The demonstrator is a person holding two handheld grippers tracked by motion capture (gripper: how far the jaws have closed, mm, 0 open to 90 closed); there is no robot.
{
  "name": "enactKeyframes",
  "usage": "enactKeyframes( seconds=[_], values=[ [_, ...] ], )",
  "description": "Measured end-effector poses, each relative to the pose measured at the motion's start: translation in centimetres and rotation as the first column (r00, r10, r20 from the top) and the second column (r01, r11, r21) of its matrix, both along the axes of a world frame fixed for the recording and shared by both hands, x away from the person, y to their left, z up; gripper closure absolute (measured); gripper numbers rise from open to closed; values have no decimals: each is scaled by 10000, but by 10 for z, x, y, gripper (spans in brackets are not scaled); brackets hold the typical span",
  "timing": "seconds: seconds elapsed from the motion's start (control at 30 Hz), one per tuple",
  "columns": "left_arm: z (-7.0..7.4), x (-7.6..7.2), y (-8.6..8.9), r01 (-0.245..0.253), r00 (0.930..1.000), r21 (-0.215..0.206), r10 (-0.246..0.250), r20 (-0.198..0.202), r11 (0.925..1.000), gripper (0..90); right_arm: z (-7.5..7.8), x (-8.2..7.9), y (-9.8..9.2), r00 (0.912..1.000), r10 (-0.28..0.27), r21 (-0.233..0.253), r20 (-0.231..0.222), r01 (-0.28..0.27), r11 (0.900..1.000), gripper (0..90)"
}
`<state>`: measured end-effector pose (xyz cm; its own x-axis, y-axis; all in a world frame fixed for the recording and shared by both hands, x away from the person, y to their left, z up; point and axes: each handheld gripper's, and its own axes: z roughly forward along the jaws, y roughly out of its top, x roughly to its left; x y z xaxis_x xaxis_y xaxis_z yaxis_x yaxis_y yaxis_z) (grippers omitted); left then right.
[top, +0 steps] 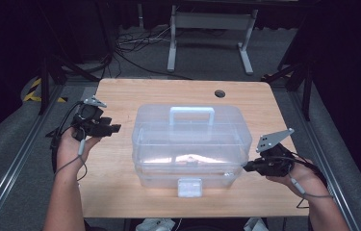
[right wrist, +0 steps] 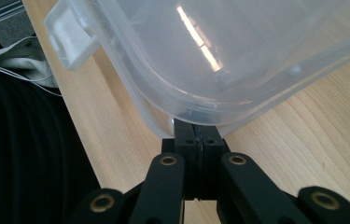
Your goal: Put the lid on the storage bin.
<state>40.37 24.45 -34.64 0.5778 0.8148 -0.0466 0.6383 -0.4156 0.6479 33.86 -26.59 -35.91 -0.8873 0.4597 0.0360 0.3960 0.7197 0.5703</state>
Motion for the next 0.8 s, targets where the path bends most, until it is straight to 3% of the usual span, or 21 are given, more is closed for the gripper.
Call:
enactKeyframes(
  seconds=[0.8],
  values=[
    [-2,3,-2,57,9999,85,-56,-90,9999,517,-8,0,4,9994,108,-602,-332,-128,9981,900]
  ],
)
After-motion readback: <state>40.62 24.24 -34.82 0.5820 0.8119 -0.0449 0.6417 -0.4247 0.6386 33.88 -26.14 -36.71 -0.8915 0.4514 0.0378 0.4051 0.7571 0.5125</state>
